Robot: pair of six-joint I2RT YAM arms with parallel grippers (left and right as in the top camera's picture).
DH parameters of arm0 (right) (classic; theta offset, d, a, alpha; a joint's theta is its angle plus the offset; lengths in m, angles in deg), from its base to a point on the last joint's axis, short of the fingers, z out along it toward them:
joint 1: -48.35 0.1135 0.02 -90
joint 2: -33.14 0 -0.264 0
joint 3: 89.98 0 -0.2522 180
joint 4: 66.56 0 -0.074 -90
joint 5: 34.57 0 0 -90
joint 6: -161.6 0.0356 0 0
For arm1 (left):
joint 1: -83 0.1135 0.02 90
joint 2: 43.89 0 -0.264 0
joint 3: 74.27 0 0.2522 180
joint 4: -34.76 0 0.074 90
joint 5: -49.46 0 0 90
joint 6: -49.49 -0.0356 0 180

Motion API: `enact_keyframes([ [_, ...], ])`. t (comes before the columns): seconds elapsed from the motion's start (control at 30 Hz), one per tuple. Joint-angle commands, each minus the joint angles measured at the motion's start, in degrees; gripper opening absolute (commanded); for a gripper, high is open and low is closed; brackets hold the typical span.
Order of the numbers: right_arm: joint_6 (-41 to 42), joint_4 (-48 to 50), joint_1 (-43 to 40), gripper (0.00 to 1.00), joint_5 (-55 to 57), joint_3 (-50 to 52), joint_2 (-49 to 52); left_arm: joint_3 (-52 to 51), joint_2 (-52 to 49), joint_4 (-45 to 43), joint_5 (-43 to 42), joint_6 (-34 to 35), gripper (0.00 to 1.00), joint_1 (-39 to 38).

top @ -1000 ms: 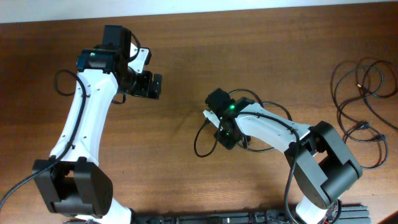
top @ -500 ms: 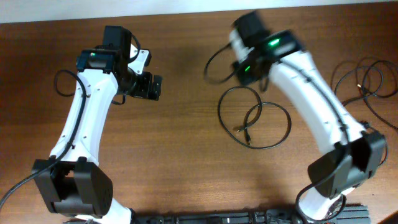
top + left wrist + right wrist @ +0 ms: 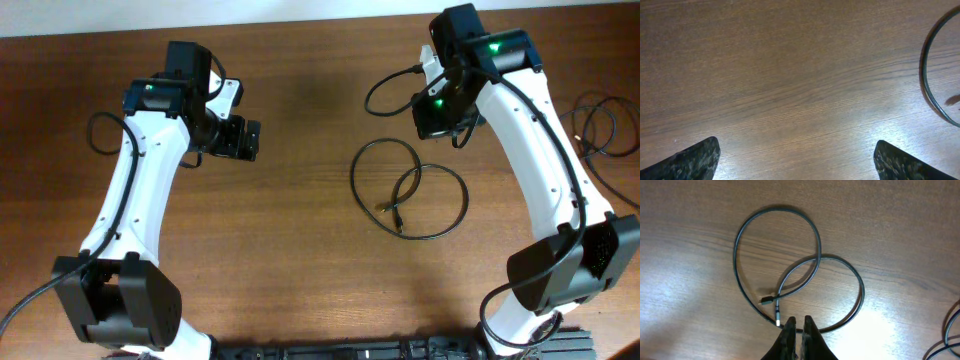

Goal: Untangle cables

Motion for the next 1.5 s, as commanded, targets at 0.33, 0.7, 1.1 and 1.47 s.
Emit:
enact_keyframes([
  [0.33,4.5,-7.0,-23.3,0.62,-10.2,1.1,0.0,0.0,-9.0,-8.9,-15.8,0.7,0.99,-10.8],
  [0.7,-5.6,0.3,-28.2,0.62,-15.4,26.3,0.0,0.0,-19.2,-16.2,-12.8,31.9,0.99,-28.8],
  [1.1,-7.0,1.1,-28.2,0.61,-15.7,26.9,0.0,0.0,-26.8,-17.5,-24.9,34.1,0.84,-30.0],
  [1.47,-7.0,1.1,-28.2,0.56,-16.3,26.9,0.0,0.0,-27.0,-22.1,-26.3,34.6,0.46,-32.9],
])
